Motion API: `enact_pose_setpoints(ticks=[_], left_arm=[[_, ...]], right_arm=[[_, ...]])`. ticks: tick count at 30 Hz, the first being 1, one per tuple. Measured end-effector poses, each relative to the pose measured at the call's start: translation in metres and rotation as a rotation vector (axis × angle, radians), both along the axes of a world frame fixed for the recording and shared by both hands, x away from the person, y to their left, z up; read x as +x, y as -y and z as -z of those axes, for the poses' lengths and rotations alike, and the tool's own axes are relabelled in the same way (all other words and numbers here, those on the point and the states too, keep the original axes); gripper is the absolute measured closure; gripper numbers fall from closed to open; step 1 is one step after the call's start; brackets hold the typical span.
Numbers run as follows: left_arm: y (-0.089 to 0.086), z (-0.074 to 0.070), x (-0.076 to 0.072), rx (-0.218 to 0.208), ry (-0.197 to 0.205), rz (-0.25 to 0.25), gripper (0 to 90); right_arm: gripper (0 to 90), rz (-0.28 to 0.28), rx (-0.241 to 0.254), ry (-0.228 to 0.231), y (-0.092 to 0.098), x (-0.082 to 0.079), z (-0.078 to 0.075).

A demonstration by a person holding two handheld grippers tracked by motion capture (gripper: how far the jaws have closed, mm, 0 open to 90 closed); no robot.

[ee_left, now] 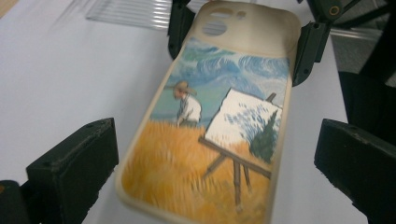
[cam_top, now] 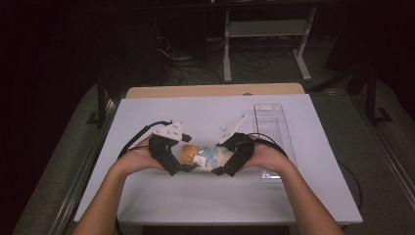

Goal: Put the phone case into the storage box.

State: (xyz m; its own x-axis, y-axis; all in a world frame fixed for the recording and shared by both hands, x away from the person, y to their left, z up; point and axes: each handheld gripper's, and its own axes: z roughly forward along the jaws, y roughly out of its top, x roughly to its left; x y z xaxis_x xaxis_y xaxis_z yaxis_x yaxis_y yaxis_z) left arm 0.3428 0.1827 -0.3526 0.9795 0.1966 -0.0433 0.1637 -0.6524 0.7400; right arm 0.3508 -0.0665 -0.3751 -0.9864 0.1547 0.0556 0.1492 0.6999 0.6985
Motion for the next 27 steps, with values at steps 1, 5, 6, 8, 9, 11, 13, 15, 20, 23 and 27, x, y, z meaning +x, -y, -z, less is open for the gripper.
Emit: enact_pose_setpoints(ticks=[1, 5, 6, 8, 9, 11, 13, 15, 20, 23, 27], left_arm=[[-0.001, 0.0, 0.0, -0.001, -0.002, -0.013, 0.0], [-0.009, 0.004, -0.002, 0.025, 0.021, -0.072, 0.0], [-0.011, 0.005, -0.002, 0.022, 0.014, -0.093, 0.0], [-0.016, 0.008, -0.001, 0.019, 0.008, -0.126, 0.0], [-0.018, 0.009, -0.001, 0.016, 0.006, -0.136, 0.0], [-0.023, 0.01, 0.0, 0.003, -0.006, -0.158, 0.0], [-0.024, 0.013, -0.001, -0.008, -0.017, -0.181, 0.0], [-0.025, 0.016, -0.003, 0.005, -0.011, -0.203, 0.0], [-0.029, 0.024, -0.011, 0.01, -0.002, -0.252, 0.0], [-0.033, 0.028, -0.014, -0.016, -0.007, -0.305, 0.0], [-0.037, 0.036, -0.019, -0.016, -0.001, -0.369, 0.0]], right_arm=[[10.6, 0.007, -0.003, -0.001, 0.001, 0.001, 0.0], [10.6, 0.047, -0.013, -0.006, 0.005, 0.003, 0.001], [10.6, 0.052, -0.01, -0.003, 0.005, 0.004, 0.001], [10.6, 0.067, -0.009, -0.013, 0.007, 0.005, 0.001], [10.6, 0.07, -0.007, -0.012, 0.008, 0.006, 0.001], [10.6, 0.085, -0.007, -0.019, 0.01, 0.007, 0.001], [10.6, 0.103, -0.004, -0.017, 0.012, 0.008, 0.0], [10.6, 0.119, -0.005, -0.019, 0.013, 0.009, -0.001], [10.6, 0.146, -0.003, -0.034, 0.017, 0.01, -0.002], [10.6, 0.159, 0.001, -0.024, 0.019, 0.012, -0.001], [10.6, 0.198, 0.007, -0.029, 0.021, 0.013, -0.002]])
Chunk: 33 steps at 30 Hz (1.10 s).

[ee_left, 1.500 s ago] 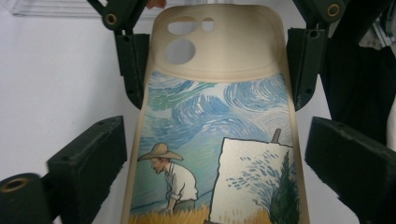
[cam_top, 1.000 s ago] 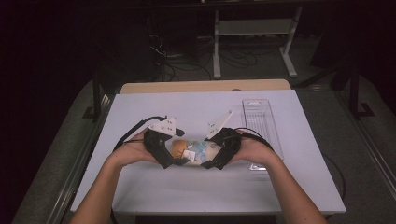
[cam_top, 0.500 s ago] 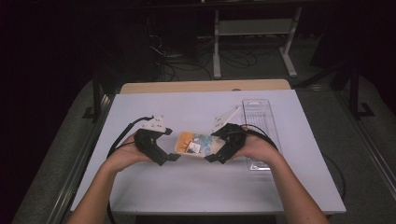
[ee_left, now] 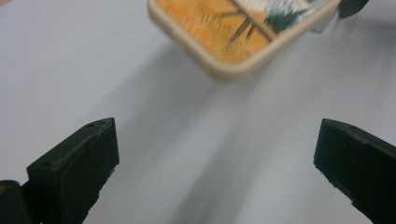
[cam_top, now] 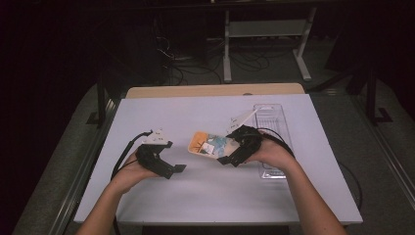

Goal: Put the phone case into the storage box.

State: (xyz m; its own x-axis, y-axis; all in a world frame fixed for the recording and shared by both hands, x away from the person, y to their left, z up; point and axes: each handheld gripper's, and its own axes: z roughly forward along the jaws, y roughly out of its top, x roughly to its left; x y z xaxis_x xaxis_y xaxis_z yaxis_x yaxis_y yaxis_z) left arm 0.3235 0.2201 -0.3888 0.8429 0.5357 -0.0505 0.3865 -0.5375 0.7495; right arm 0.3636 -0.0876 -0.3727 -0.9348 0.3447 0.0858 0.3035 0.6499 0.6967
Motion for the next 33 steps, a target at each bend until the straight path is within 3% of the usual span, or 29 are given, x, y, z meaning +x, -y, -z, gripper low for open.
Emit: enact_pose_setpoints(ticks=[2, 4, 10, 11, 15, 22, 25, 26, 27, 33], left_arm=[[-0.002, 0.003, -0.002, 0.022, 0.014, -0.017, 0.0], [-0.002, 0.006, -0.005, 0.008, 0.015, -0.045, 0.0], [-0.003, 0.016, -0.013, 0.035, 0.015, -0.082, 0.0], [-0.003, 0.018, -0.014, 0.023, 0.012, -0.097, 0.0], [-0.005, 0.023, -0.02, 0.026, 0.036, -0.137, 0.2], [-0.004, 0.028, -0.019, 0.025, 0.041, -0.152, 0.2], [-0.002, 0.03, -0.019, -0.007, 0.041, -0.179, 0.2], [-0.002, 0.03, -0.019, 0.005, 0.046, -0.171, 0.2], [-0.002, 0.03, -0.018, 0.015, 0.05, -0.169, 0.2], [-0.001, 0.034, -0.017, 0.012, 0.053, -0.178, 0.1]], right_arm=[[10.6, 0.012, -0.006, 0.004, 0.0, 0.001, 0.001], [10.6, 0.032, -0.004, -0.021, 0.0, -0.001, 0.0], [10.6, 0.046, 0.002, -0.017, -0.001, 0.001, 0.0], [10.6, 0.048, 0.003, -0.018, -0.001, 0.001, 0.0], [10.6, 0.057, 0.007, -0.025, -0.003, 0.0, 0.001], [10.5, 0.069, 0.017, -0.046, -0.009, 0.0, 0.004], [10.6, 0.069, 0.005, -0.033, -0.009, 0.001, 0.007], [10.5, 0.067, 0.004, -0.031, -0.008, 0.002, 0.008], [10.5, 0.084, 0.017, -0.059, -0.009, 0.001, 0.007], [10.5, 0.101, 0.016, -0.061, -0.009, 0.001, 0.008]])
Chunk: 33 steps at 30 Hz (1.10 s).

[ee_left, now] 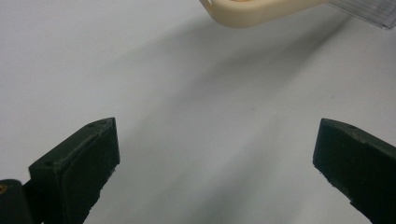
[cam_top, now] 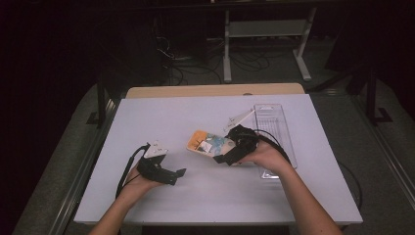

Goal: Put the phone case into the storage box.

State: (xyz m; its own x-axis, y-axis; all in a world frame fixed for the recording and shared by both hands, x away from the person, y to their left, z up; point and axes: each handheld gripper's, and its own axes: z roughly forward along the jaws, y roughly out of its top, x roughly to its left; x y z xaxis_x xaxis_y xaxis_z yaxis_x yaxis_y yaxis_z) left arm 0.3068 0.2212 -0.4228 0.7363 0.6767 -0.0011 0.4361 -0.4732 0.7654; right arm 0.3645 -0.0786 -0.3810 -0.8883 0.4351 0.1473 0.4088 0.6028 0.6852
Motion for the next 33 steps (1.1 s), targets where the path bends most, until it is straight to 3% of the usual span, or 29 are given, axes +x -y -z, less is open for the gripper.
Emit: enact_pose_setpoints(ticks=[4, 17, 19, 33], left_arm=[[0.003, 0.0, -0.002, -0.008, 0.021, -0.007, 0.1], [0.005, -0.002, -0.005, 0.047, 0.102, 0.014, 0.2], [0.007, -0.002, -0.006, 0.038, 0.109, 0.008, 0.2], [0.012, 0.001, -0.01, 0.121, 0.199, 0.051, 0.2]], right_arm=[[10.5, 0.007, 0.006, 0.001, 0.0, 0.0, 0.0], [10.6, 0.019, 0.027, -0.024, -0.001, -0.002, 0.0], [10.5, 0.02, 0.027, -0.024, -0.002, -0.002, 0.0], [10.5, 0.018, 0.029, -0.027, -0.002, -0.001, 0.0]])
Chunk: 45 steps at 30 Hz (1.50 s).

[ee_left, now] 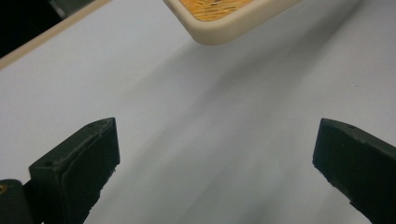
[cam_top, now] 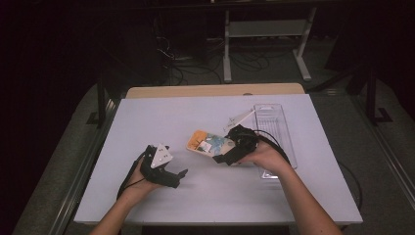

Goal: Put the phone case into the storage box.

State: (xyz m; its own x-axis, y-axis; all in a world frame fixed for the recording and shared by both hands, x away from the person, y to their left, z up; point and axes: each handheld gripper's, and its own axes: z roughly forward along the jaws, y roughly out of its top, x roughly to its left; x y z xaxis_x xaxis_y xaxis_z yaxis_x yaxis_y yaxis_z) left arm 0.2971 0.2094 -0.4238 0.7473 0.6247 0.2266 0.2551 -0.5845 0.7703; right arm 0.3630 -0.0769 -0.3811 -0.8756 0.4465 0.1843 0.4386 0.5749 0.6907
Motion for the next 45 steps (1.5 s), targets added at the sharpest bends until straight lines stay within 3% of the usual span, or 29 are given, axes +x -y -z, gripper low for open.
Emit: enact_pose_setpoints(ticks=[10, 14, 20, 26, 27, 29, 31, 32, 33, 39, 42, 45], left_arm=[[0.004, 0.002, -0.004, 0.028, 0.063, -0.007, 0.2], [0.005, 0.002, -0.006, 0.079, 0.096, 0.0, 0.2], [0.007, 0.003, -0.008, 0.111, 0.135, 0.007, 0.2], [0.01, 0.005, -0.009, 0.111, 0.169, 0.008, 0.2], [0.009, 0.004, -0.01, 0.14, 0.171, 0.013, 0.2], [0.01, 0.004, -0.01, 0.159, 0.185, 0.017, 0.2], [0.012, 0.006, -0.011, 0.146, 0.205, 0.015, 0.2], [0.012, 0.007, -0.011, 0.144, 0.211, 0.015, 0.2], [0.012, 0.007, -0.012, 0.154, 0.216, 0.017, 0.2], [0.015, 0.008, -0.014, 0.194, 0.26, 0.027, 0.2], [0.016, 0.008, -0.015, 0.229, 0.293, 0.033, 0.2], [0.017, 0.008, -0.017, 0.253, 0.314, 0.039, 0.2]], right_arm=[[10.6, 0.009, -0.004, -0.004, 0.0, 0.0, 0.001], [10.6, 0.007, -0.005, -0.001, 0.0, 0.001, 0.001], [10.6, 0.01, 0.001, -0.001, 0.002, 0.001, 0.0], [10.6, 0.01, -0.001, 0.002, 0.002, 0.001, 0.0], [10.6, 0.01, -0.001, 0.001, 0.002, 0.001, 0.0], [10.6, 0.008, 0.0, 0.0, 0.002, 0.001, 0.0], [10.6, 0.009, -0.001, -0.002, 0.001, 0.001, 0.0], [10.6, -0.021, -0.029, 0.043, 0.004, 0.004, 0.002], [10.6, -0.022, -0.03, 0.05, 0.004, 0.004, 0.002], [10.6, -0.007, -0.03, 0.029, 0.003, 0.002, 0.001], [10.6, 0.013, -0.008, -0.007, 0.001, 0.0, 0.0], [10.6, 0.012, -0.008, -0.005, 0.001, 0.0, 0.0]])
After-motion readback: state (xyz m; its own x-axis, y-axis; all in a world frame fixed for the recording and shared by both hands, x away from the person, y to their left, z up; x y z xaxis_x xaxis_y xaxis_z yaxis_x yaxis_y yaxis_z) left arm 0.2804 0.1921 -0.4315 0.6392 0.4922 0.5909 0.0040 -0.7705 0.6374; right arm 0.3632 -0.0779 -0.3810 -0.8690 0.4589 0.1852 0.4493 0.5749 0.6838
